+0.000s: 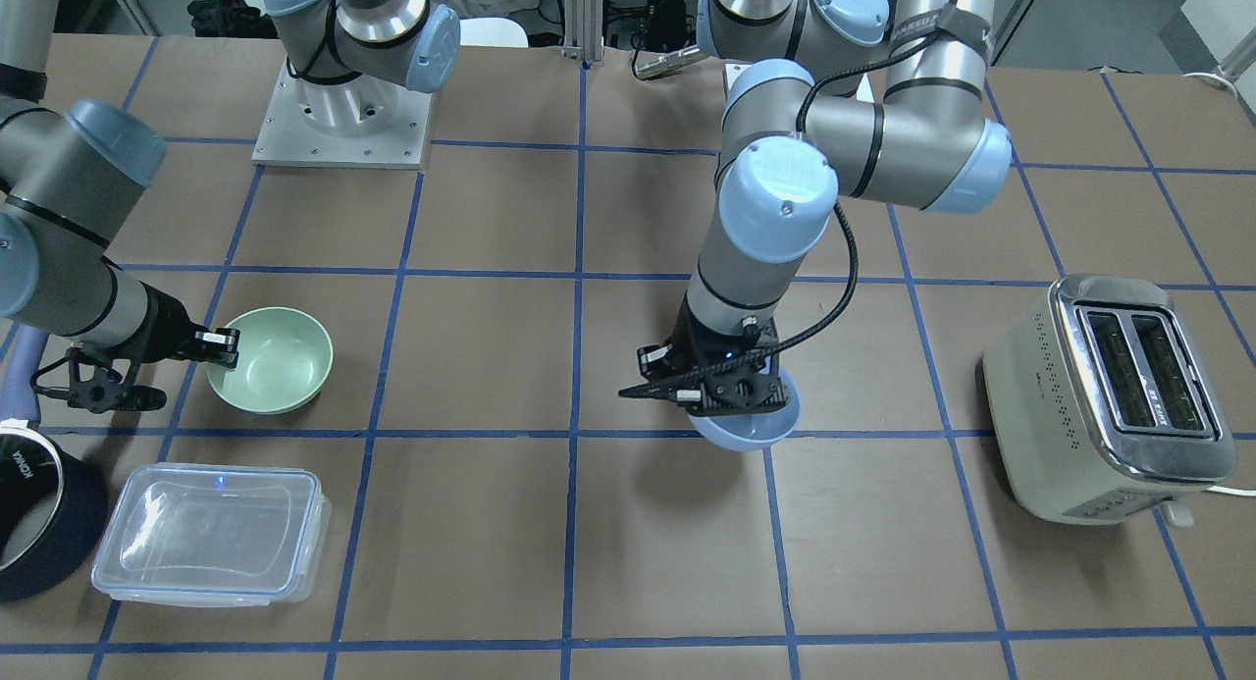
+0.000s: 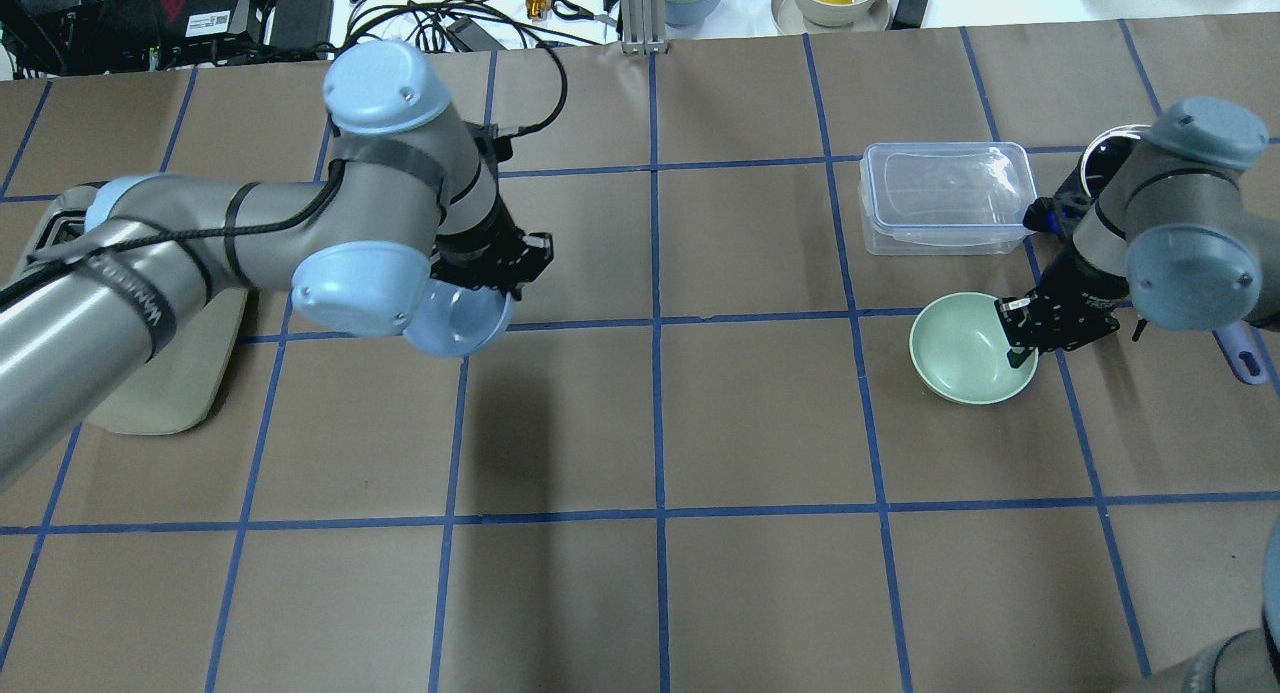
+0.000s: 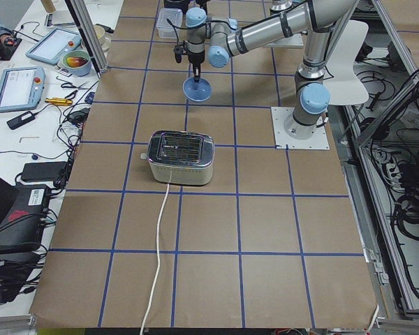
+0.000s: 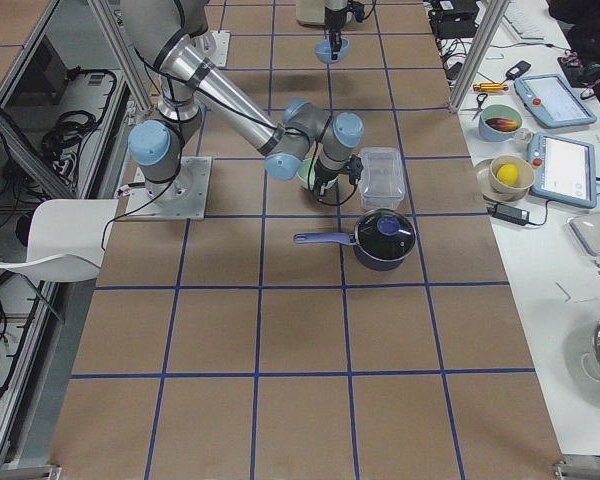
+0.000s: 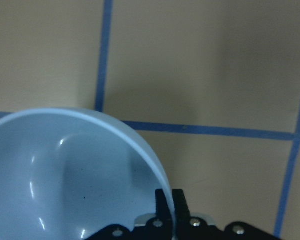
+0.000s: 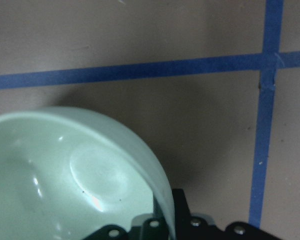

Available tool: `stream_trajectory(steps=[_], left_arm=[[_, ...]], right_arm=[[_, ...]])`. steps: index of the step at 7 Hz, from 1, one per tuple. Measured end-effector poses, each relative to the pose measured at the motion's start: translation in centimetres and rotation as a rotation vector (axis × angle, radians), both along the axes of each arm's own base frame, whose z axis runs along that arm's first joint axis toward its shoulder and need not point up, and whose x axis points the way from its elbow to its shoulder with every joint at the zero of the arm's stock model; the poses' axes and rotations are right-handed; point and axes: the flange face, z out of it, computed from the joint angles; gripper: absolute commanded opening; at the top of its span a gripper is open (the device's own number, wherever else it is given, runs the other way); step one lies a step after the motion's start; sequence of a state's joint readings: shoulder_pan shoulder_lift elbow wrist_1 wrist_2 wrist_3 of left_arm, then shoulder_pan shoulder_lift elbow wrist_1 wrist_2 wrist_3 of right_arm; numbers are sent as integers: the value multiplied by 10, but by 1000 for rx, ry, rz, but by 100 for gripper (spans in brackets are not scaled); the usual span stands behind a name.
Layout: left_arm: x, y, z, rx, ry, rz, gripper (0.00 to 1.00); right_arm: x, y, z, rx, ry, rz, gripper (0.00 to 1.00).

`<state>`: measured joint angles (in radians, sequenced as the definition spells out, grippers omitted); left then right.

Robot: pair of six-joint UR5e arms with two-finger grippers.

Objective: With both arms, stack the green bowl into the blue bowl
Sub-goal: 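Lift blue bowl toward table center with left gripper while right lifts green bowl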

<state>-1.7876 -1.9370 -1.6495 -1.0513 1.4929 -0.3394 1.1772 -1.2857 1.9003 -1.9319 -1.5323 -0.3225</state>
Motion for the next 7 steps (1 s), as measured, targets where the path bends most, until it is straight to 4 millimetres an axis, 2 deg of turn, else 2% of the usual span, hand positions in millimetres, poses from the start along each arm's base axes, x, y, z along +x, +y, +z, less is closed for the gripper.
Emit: stream_trajectory(steps=[1, 2, 3, 4, 6, 7], left_arm=[[-49, -16, -13, 1, -5, -3, 0], [-86, -25, -33, 5, -28, -7, 0], [-107, -30, -50, 11, -42, -11, 0], [-119, -32, -61, 17, -49, -21, 0], [-133, -29, -66, 19, -43, -27, 2], [-143, -24, -67, 20, -38, -37, 9]], right_arm=[[-4, -13, 21, 17, -16, -1, 0], [-8, -23, 38, 26, -24, 0, 0], [-10, -28, 46, 30, -29, 4, 0], [-10, -30, 50, 28, -36, 7, 0], [-9, -32, 52, 21, -52, 5, 0], [-9, -32, 53, 17, -53, 4, 0]])
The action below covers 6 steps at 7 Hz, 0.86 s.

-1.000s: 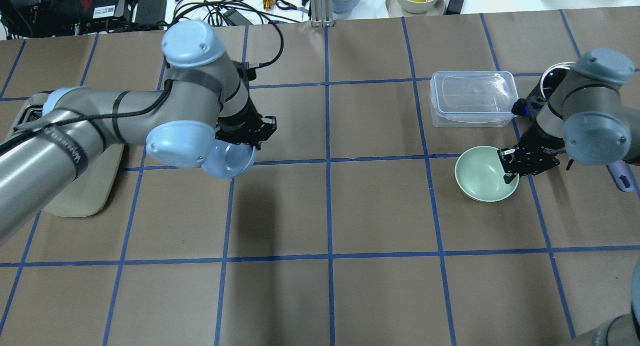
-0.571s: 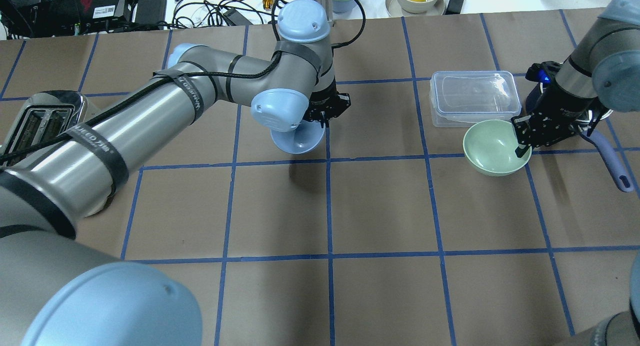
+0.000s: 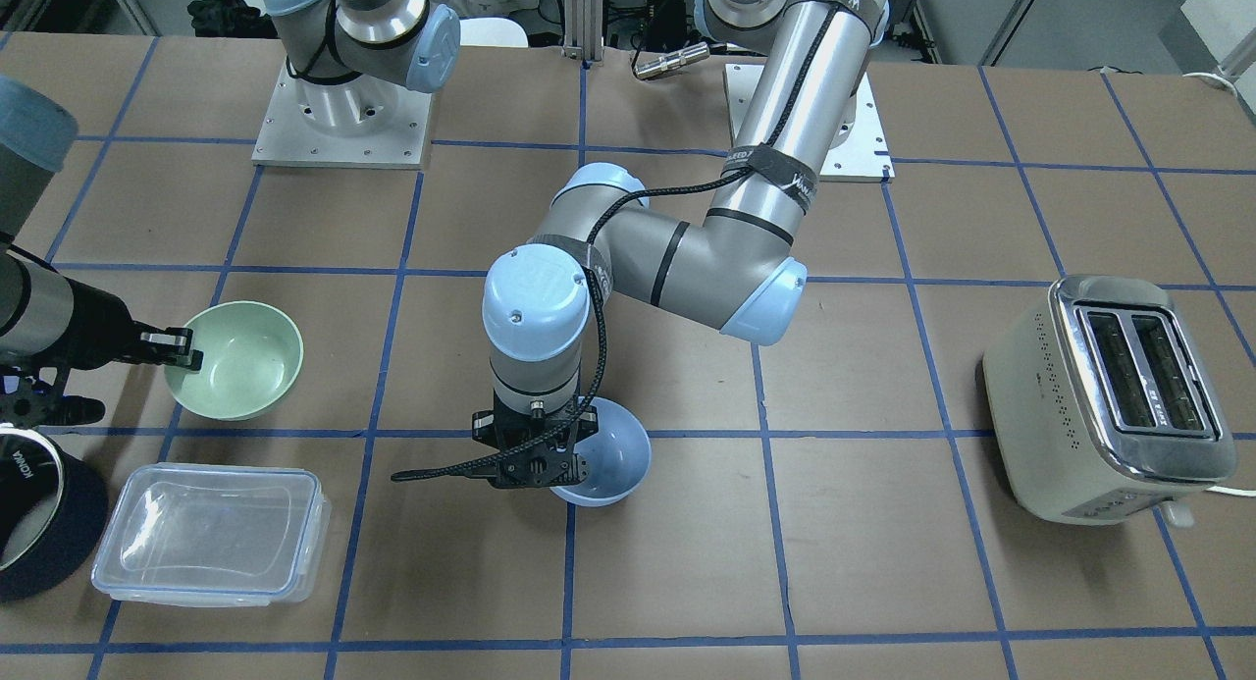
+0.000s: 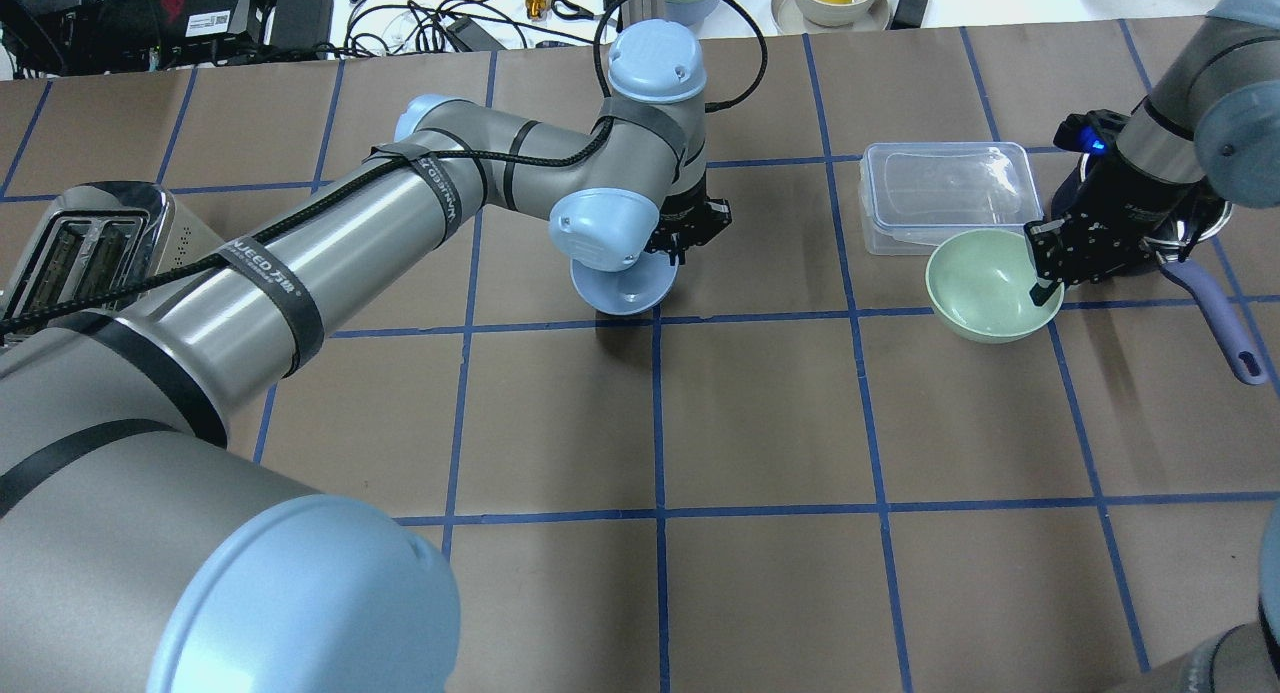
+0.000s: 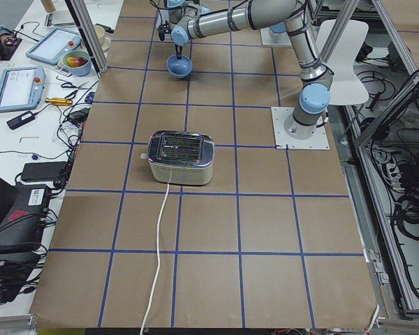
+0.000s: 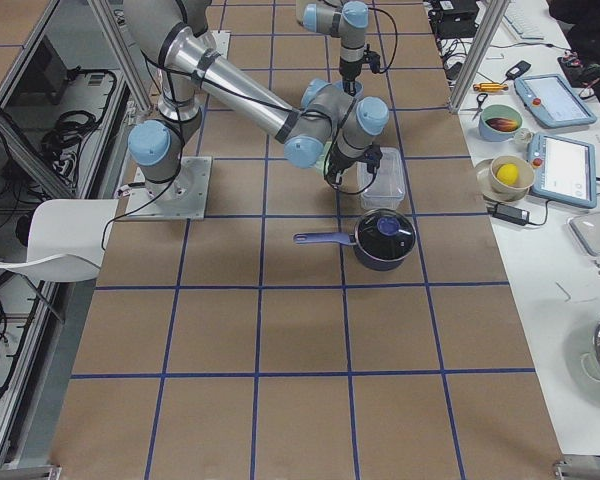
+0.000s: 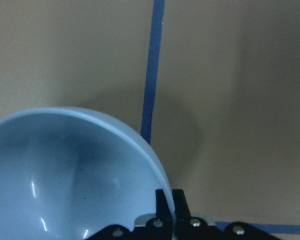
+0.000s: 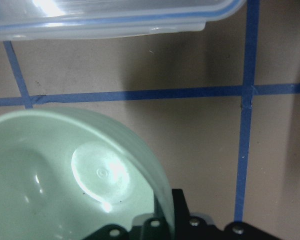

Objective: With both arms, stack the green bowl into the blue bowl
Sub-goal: 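Lift blue bowl toward table center with left gripper while right lifts green bowl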

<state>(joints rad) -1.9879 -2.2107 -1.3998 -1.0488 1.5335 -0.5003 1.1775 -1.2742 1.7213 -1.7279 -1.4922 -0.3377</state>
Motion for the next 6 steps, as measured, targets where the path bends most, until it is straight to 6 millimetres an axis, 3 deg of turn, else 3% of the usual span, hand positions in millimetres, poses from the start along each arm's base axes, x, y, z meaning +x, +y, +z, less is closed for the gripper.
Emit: stream_trajectory(steps=[1, 2, 3, 4, 5, 6], left_arm=[[-7, 4, 1, -3, 3, -11, 89], [-10, 7, 6, -12, 3, -21, 100], [-5, 5, 16, -30, 2, -35, 100], [16, -7, 33, -54, 3, -60, 100], [51, -22, 55, -73, 2, -83, 100], [98, -33, 83, -61, -10, -107, 100]], right_arm=[[0, 0, 3, -7, -2, -1, 0], [2, -2, 12, -31, -9, -4, 0], [4, -6, 26, -60, -26, -10, 0], [10, -10, 35, -81, -56, -15, 0], [25, -14, 40, -100, -93, -11, 0], [56, -19, 44, -114, -129, 10, 0]])
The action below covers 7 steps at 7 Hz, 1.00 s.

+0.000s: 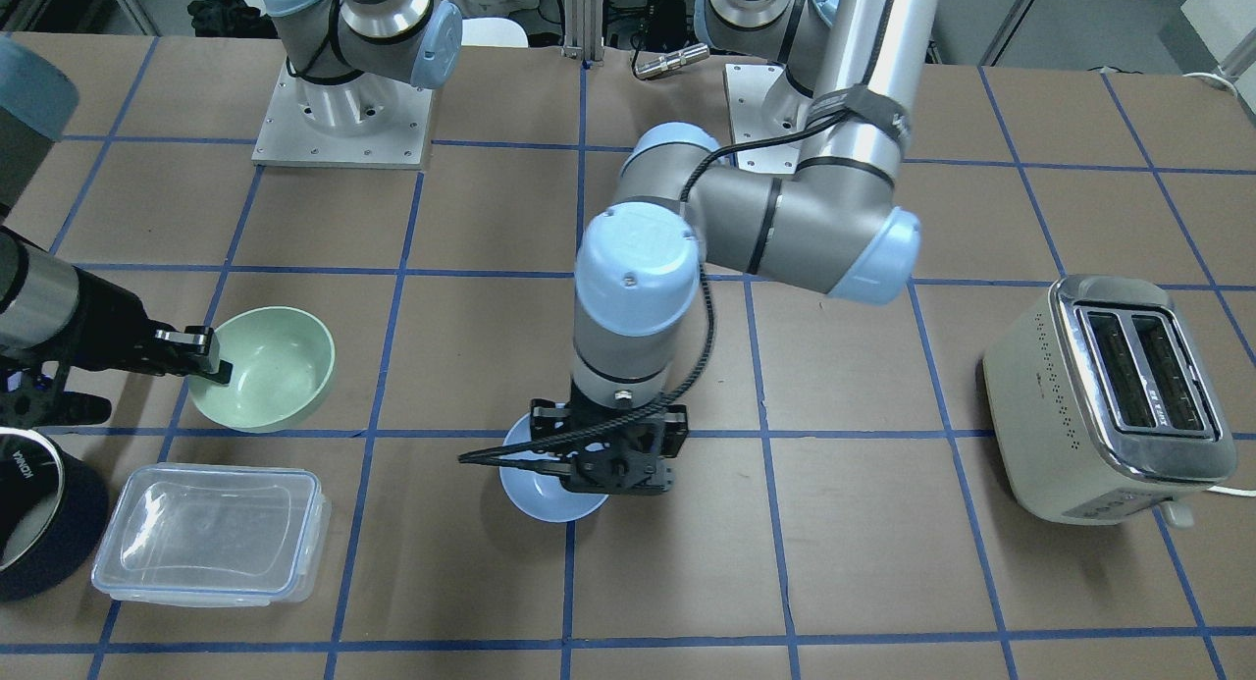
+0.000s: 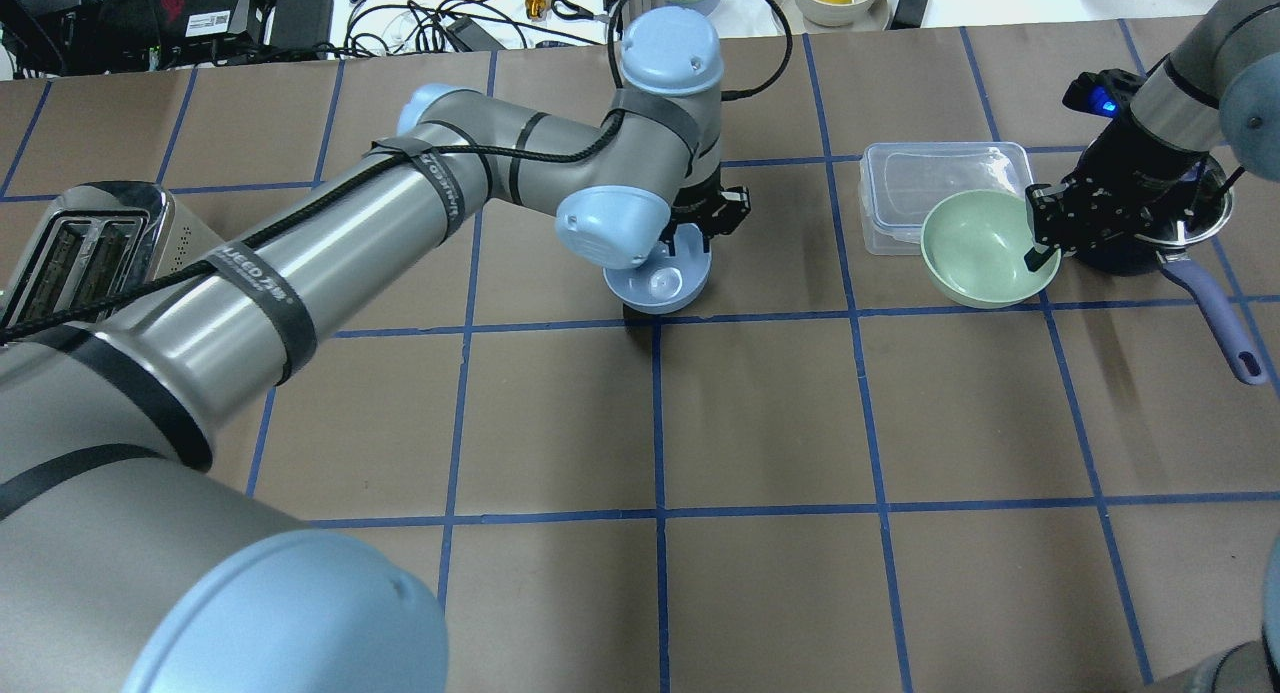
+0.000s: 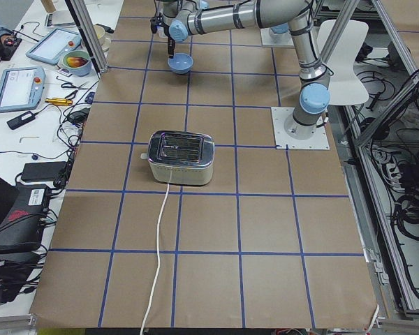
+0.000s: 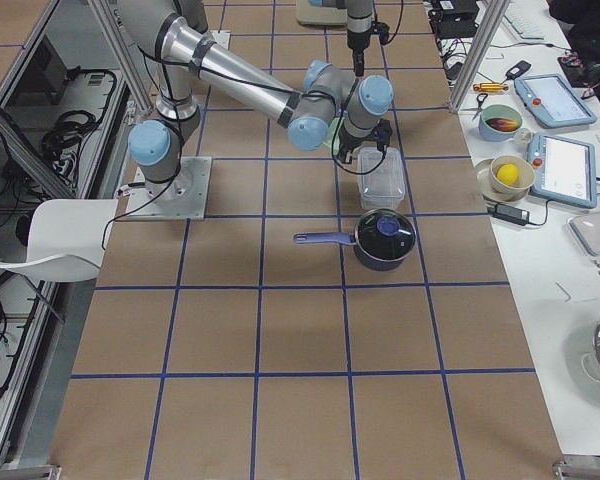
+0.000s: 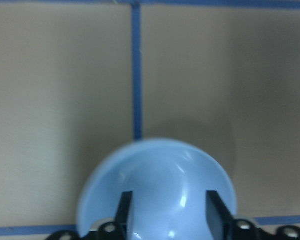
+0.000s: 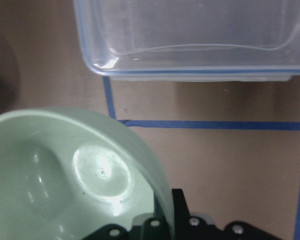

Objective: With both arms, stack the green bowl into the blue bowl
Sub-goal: 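Lift blue bowl toward table center with left gripper while right lifts green bowl, then lower green bowl into blue bowl with right gripper while left gripper withdraws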

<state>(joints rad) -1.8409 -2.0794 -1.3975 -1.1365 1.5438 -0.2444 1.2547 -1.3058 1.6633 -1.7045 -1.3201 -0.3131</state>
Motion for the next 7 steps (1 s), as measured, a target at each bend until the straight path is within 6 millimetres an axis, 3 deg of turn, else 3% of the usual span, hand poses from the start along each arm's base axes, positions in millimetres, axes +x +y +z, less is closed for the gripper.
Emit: stream_trajectory(steps=[2, 3, 4, 5, 6, 7], left_arm=[[115, -5, 52, 75, -25, -29, 100], [155, 3, 71, 104, -26, -19, 100], [181, 14, 87, 124, -30, -19, 100], [205, 21, 100, 125, -26, -24, 100], [226, 23, 108, 118, -18, -16, 100], [230, 26, 115, 107, -16, 2, 100]], right_arm=[[74, -4, 3, -16, -88, 23, 0], [119, -6, 2, -40, -119, 36, 0], [168, -12, -8, -77, -125, 47, 0], [203, -20, -28, -102, -125, 40, 0], [223, -29, -55, -113, -126, 26, 0], [231, -36, -75, -116, -124, 10, 0]])
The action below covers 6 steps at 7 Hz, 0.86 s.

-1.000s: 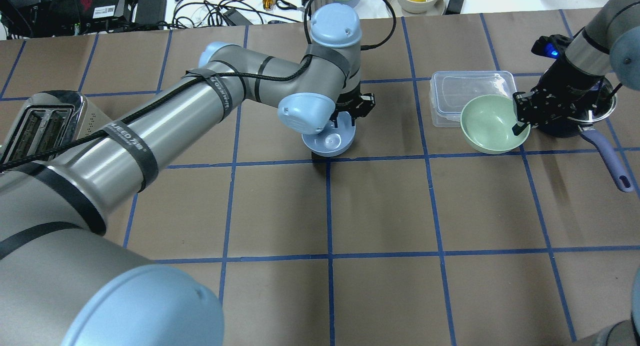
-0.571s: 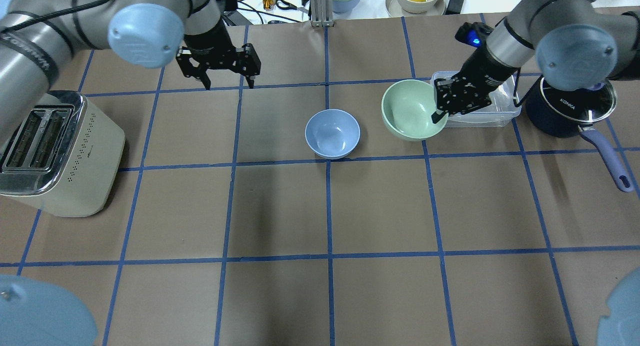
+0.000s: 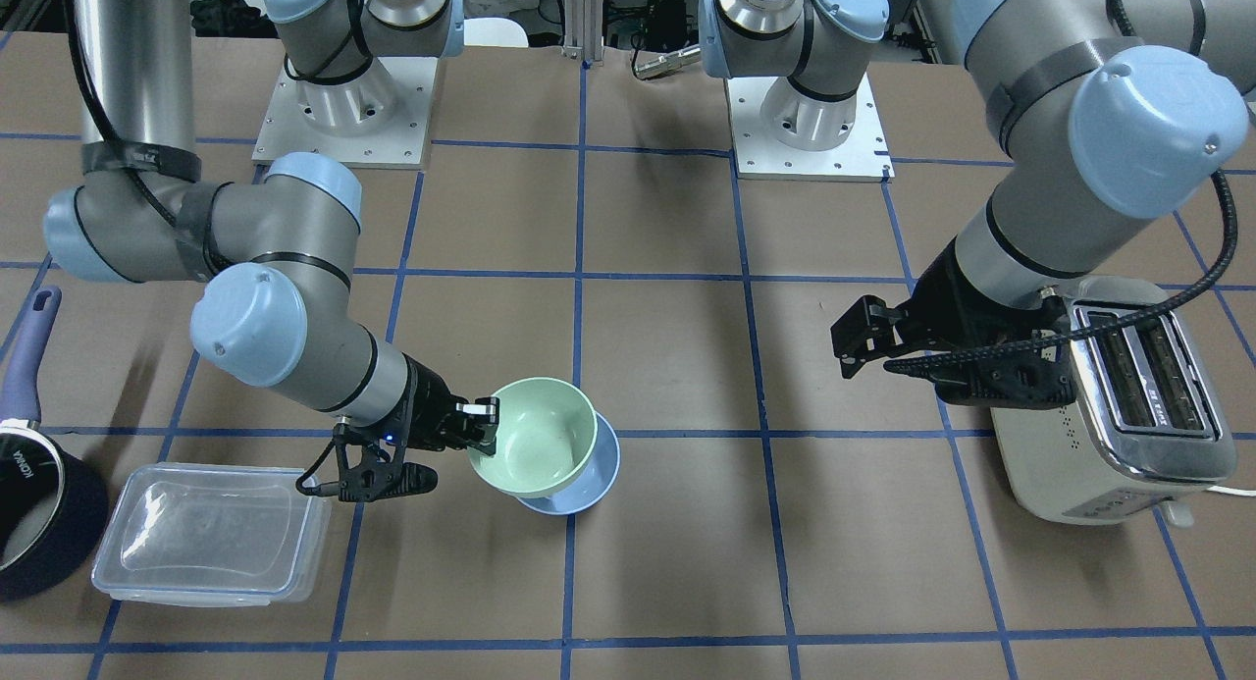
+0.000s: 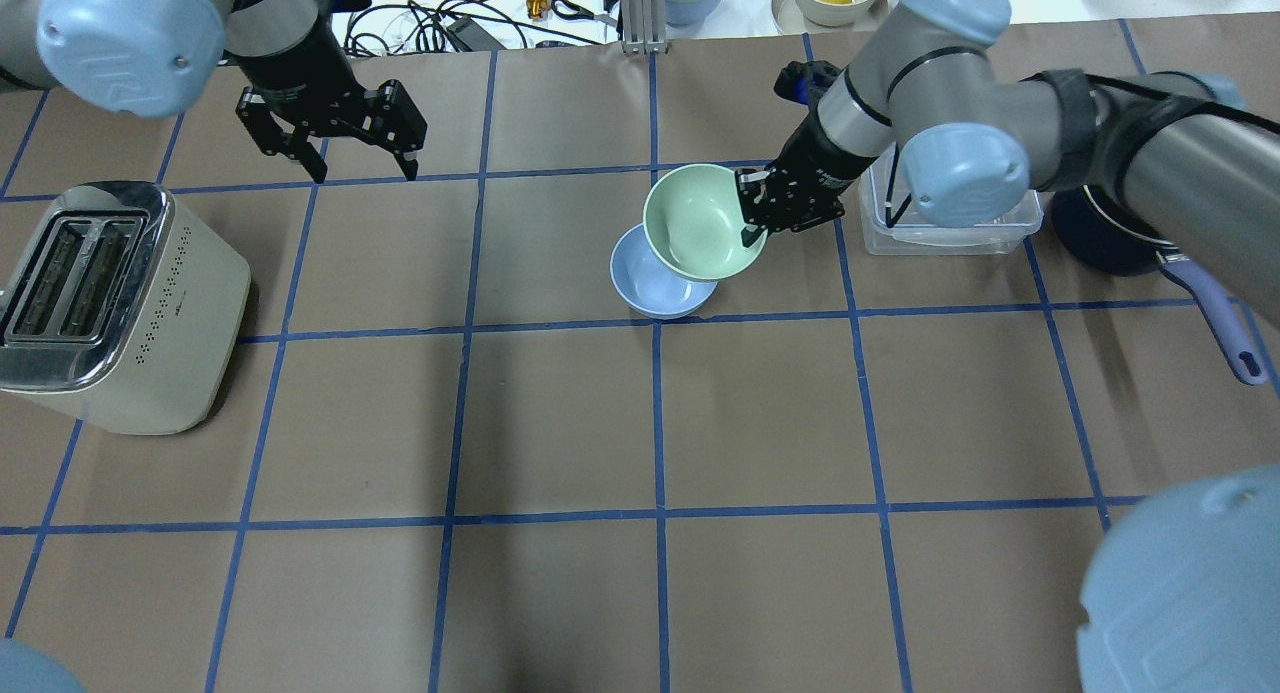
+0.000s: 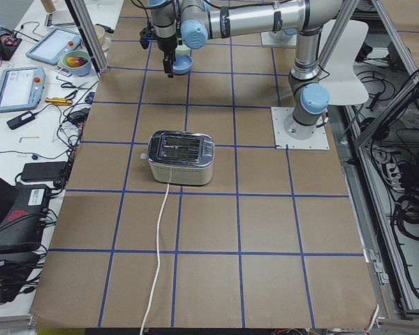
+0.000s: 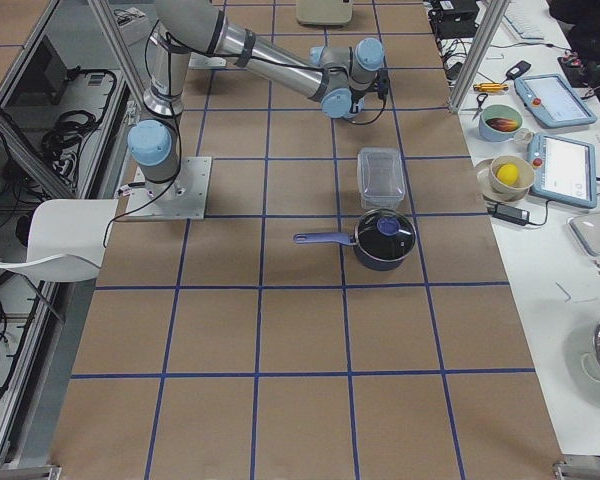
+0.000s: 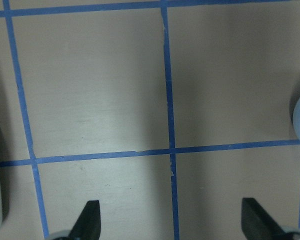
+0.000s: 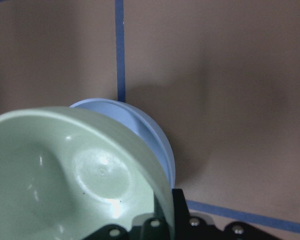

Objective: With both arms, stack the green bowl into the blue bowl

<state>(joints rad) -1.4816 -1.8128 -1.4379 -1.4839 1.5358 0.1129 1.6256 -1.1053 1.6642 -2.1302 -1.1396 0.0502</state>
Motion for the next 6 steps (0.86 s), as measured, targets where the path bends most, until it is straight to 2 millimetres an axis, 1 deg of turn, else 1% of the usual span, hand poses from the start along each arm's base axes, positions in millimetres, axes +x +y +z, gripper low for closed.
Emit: stream_trajectory(steps=[1, 2, 3, 4, 5, 6], left_arm=[[-16, 9, 11, -13, -5, 11, 100], [-36, 26, 28, -23, -13, 6, 100], [-42, 46, 43, -19, -16, 4, 100], [-36, 58, 46, -10, -15, 7, 100], [-27, 63, 36, 2, -11, 6, 100], [-22, 64, 23, 7, -6, 5, 100]], right_arm=[[5, -3, -10, -1, 0, -15, 0], [13, -3, -14, 1, 2, -23, 33], [20, -2, -15, 2, 6, -23, 95], [23, -2, -14, 0, 11, -27, 100], [22, -1, -10, -6, 23, -32, 100], [18, 0, 3, -24, 57, -35, 100]])
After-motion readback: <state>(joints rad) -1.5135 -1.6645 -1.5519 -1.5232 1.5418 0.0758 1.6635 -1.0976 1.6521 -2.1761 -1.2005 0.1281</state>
